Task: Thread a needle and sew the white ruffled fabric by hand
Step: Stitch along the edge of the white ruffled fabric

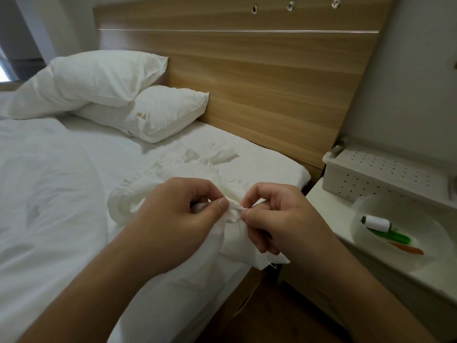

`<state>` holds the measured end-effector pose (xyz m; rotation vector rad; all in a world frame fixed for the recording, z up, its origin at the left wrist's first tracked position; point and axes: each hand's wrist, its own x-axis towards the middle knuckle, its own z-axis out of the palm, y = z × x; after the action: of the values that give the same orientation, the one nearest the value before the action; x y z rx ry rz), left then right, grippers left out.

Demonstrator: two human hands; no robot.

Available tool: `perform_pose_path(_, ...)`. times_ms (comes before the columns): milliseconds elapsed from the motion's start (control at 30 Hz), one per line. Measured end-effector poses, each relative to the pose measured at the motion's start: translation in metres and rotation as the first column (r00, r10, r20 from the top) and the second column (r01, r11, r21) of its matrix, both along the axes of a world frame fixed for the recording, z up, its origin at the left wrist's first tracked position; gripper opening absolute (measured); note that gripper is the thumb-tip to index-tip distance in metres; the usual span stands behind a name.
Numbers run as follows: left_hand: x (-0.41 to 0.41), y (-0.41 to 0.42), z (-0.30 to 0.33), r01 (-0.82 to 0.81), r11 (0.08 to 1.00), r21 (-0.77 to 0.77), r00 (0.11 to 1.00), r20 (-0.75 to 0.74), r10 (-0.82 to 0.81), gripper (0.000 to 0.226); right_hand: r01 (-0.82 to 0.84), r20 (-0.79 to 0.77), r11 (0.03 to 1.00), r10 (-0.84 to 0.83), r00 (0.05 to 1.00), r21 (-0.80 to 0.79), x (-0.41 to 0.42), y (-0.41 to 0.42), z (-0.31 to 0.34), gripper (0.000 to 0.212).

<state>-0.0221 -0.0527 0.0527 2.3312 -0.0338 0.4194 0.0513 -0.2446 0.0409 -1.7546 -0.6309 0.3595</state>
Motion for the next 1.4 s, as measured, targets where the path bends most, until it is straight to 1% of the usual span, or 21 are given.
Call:
perform_pose_path(100, 0.000, 0.000, 0.000, 0.014, 0.999, 0.030, 1.000, 0.007, -0.014, 0.016, 0.011, 0.011, 1.000, -0.011, 1.000, -0.006, 0.000, 0.000, -0.001, 0.010)
perform_pose_path(333, 0.000, 0.000, 0.000, 0.041, 0.998, 0.039, 0.999, 0.017, -0.042, 0.017, 0.015, 0.015, 1.000, -0.015, 1.000, -0.015, 0.000, 0.001, -0.003, 0.009)
perform_pose_path(433, 0.000, 0.001, -0.001, 0.041, 0.998, 0.040, 0.999, 0.015, -0.042, 0.017, -0.006, -0.012, 1.000, 0.006, 1.000, -0.010, 0.000, 0.001, -0.002, 0.007)
perform_pose_path(567, -0.001, 0.001, 0.000, 0.035, 0.999, 0.027, 0.999, 0.009, -0.035, 0.017, -0.046, -0.085, 0.999, 0.048, 0.995, 0.028, 0.000, 0.000, 0.000, 0.008)
perform_pose_path(800, 0.000, 0.002, 0.001, 0.016, 1.000, 0.014, 1.000, -0.019, -0.016, 0.019, -0.070, -0.146, 0.989, 0.088, 0.985, 0.129, 0.006, -0.004, -0.002, 0.010)
perform_pose_path(967, 0.001, 0.003, 0.000, 0.022, 1.000, 0.015, 0.999, -0.034, -0.021, 0.022, -0.113, -0.148, 0.983, 0.134, 0.980, 0.143, 0.010, -0.005, -0.006, 0.011)
perform_pose_path(1133, 0.001, 0.004, -0.001, 0.038, 0.999, 0.028, 0.998, -0.054, -0.036, 0.022, -0.173, -0.170, 0.965, 0.207, 0.963, 0.196, 0.013, -0.006, -0.008, 0.021)
perform_pose_path(1400, 0.001, 0.003, -0.001, 0.054, 0.998, 0.026, 0.997, -0.055, -0.053, 0.022, -0.225, -0.174, 0.949, 0.265, 0.948, 0.221, 0.017, -0.008, -0.010, 0.021)
